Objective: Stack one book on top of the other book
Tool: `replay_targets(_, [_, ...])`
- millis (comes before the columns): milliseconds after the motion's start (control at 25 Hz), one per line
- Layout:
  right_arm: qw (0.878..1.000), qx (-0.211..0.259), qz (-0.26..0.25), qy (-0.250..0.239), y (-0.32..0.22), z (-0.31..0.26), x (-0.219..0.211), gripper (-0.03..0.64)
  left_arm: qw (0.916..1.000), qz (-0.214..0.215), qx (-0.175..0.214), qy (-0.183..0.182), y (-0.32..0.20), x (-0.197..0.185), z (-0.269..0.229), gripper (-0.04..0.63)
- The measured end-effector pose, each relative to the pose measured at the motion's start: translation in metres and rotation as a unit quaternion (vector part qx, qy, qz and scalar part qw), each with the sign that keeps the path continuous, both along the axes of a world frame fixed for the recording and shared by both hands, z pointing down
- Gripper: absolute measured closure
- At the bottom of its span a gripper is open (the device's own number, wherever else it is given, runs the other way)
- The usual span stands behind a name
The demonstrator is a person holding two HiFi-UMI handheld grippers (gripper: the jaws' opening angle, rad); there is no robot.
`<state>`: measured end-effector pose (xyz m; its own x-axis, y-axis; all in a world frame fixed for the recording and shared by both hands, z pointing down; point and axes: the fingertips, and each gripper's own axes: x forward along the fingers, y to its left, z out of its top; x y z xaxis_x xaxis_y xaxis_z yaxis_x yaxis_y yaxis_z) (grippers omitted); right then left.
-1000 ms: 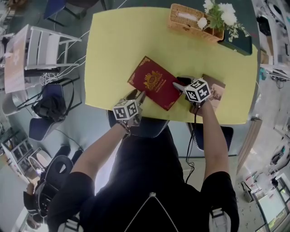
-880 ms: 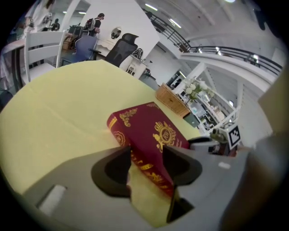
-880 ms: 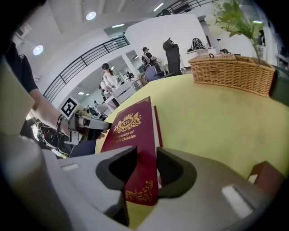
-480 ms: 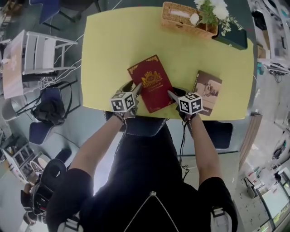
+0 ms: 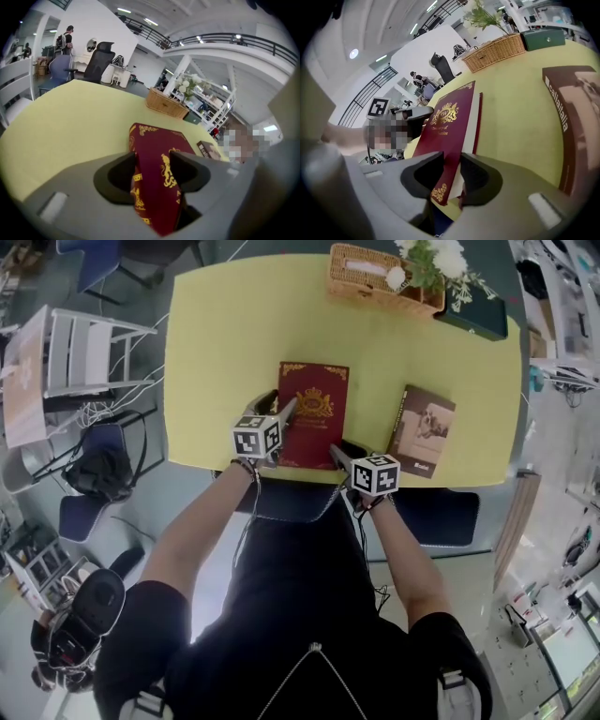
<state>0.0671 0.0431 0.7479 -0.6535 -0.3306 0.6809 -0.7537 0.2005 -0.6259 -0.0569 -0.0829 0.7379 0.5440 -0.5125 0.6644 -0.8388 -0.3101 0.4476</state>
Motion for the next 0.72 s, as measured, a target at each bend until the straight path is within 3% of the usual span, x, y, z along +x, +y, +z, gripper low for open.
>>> replay_targets(320, [1.0,0.003,0.004,-0.004,0.002,0.0,-0.001,0.499,0.9998,0.019,0.006,-0.007,0.004,0.001,-0.001,0.348])
replay_targets(560, [0.998,0.021,0.051,0.006,-0.025,-0.005,0.018,0.476,0.9996,0.021,0.015,-0.013,0.025,-0.011,-0.01,0.348])
replay_targets(720, [0.997,0.031,0.064,0.009,-0.047,-0.005,0.022,0.476,0.9998,0.016,0.001,-0.011,0.046,-0.019,-0.001,0.348])
